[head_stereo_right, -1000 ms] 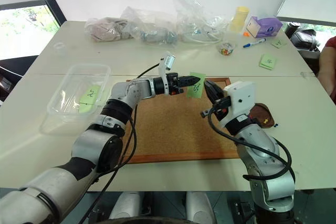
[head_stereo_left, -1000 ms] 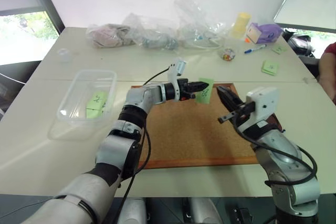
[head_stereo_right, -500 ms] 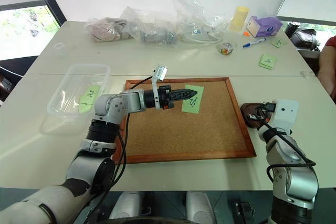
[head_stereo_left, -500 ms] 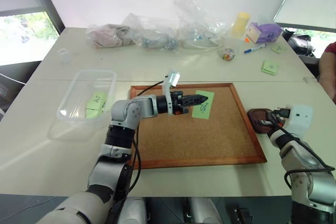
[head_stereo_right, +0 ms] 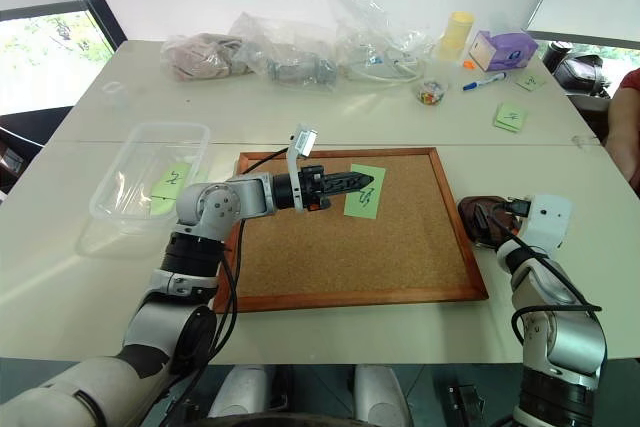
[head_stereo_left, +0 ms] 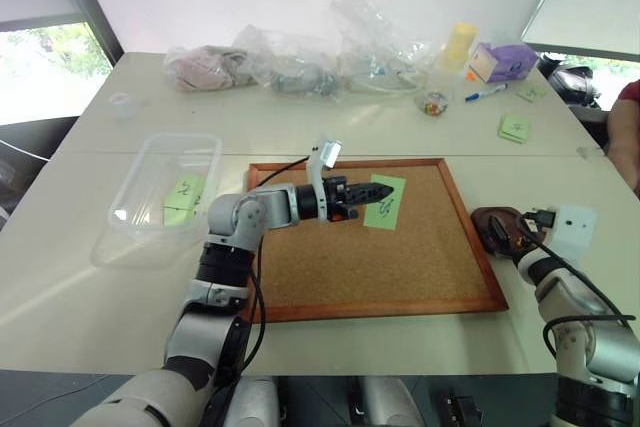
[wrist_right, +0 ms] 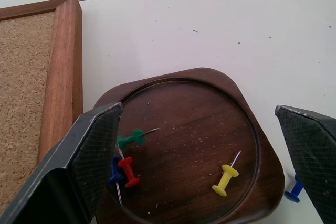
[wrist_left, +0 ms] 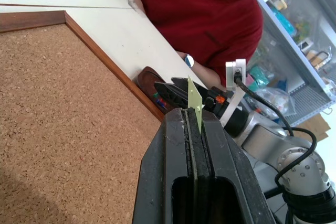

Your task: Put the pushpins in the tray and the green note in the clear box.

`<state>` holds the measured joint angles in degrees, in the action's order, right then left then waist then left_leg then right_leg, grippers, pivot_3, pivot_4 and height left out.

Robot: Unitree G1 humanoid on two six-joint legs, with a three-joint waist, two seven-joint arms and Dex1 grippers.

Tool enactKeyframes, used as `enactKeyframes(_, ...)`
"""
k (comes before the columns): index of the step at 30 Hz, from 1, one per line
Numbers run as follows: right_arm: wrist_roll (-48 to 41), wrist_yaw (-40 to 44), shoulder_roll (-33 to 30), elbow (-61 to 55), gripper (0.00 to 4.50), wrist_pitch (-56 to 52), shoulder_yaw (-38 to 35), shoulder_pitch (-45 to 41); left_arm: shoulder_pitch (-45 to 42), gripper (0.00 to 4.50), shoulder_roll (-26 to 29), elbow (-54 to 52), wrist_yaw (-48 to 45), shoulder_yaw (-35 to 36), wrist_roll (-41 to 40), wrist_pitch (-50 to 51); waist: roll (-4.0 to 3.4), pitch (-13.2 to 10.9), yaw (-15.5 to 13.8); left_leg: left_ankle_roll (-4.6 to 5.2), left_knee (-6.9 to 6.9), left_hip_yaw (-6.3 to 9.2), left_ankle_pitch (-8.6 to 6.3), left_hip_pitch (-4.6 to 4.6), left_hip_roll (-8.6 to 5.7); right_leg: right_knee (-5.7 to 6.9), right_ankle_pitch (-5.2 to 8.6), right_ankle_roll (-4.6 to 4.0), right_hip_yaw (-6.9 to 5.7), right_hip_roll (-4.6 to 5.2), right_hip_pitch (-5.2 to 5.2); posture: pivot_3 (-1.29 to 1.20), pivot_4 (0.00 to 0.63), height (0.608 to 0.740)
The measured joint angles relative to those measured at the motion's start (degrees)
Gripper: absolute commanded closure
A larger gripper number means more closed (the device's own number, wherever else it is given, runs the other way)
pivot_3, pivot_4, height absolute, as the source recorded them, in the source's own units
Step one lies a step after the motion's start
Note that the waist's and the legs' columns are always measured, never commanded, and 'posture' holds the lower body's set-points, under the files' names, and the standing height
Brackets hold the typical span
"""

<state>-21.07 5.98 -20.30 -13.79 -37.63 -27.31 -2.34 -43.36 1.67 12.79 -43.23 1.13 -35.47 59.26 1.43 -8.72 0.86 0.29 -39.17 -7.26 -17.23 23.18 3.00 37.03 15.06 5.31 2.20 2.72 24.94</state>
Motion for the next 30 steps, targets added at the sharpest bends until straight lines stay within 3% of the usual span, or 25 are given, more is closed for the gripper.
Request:
enactKeyframes(10,-5.2,-1.7,3.4,-0.9,0.04,-0.9,-2.9,-1.2,0.0,4.5,-0.1,0.0,0.1,-0.3,-0.1,0.0,-0.02,0.0,0.0,-0.01,0.0,0.0,0.01,0.0,0.0,0.0,-0.01,0.01,0.0,0.0,0.0,0.0,0.15,0.737)
enactKeyframes(15,-4.9,-1.3,1.0,-4.0,0.04,0.7,-2.3,-1.2,-0.2,4.5,1.7,0.0,-0.2,-0.2,-0.1,-1.4,-0.06,0.0,0.0,-0.02,0.0,-0.01,0.01,0.0,-0.01,0.0,-0.01,0.01,0.02,0.0,0.0,0.0,0.15,0.737)
enactKeyframes(19,-2.3,4.6,-6.9,-14.1,0.04,2.5,4.8,-0.4,-3.1,4.5,9.4,-0.6,0.3,2.9,0.0,-2.4,-0.16,-0.1,0.6,-0.14,0.03,0.46,0.08,-0.01,-0.09,0.06,-0.1,0.18,0.11,-0.26,0.06,0.0,0.15,0.737)
enactKeyframes(25,-14.9,14.7,-7.9,-24.9,0.04,-5.7,18.2,-7.9,-7.8,4.5,31.1,-6.8,3.7,6.5,2.5,1.3,-0.17,-0.1,1.7,-0.26,0.13,1.31,0.14,0.01,-0.21,0.15,-0.1,0.17,0.06,-0.45,0.05,0.0,0.15,0.737)
enactKeyframes(30,-16.4,20.0,-8.9,-24.5,0.04,-8.1,27.4,-10.4,-4.4,4.5,46.5,-6.0,3.4,6.6,6.8,4.0,-0.06,-0.1,1.0,-0.26,0.05,1.29,0.15,0.1,-0.26,0.1,-0.09,0.16,0.01,-0.21,0.05,0.0,0.15,0.737)
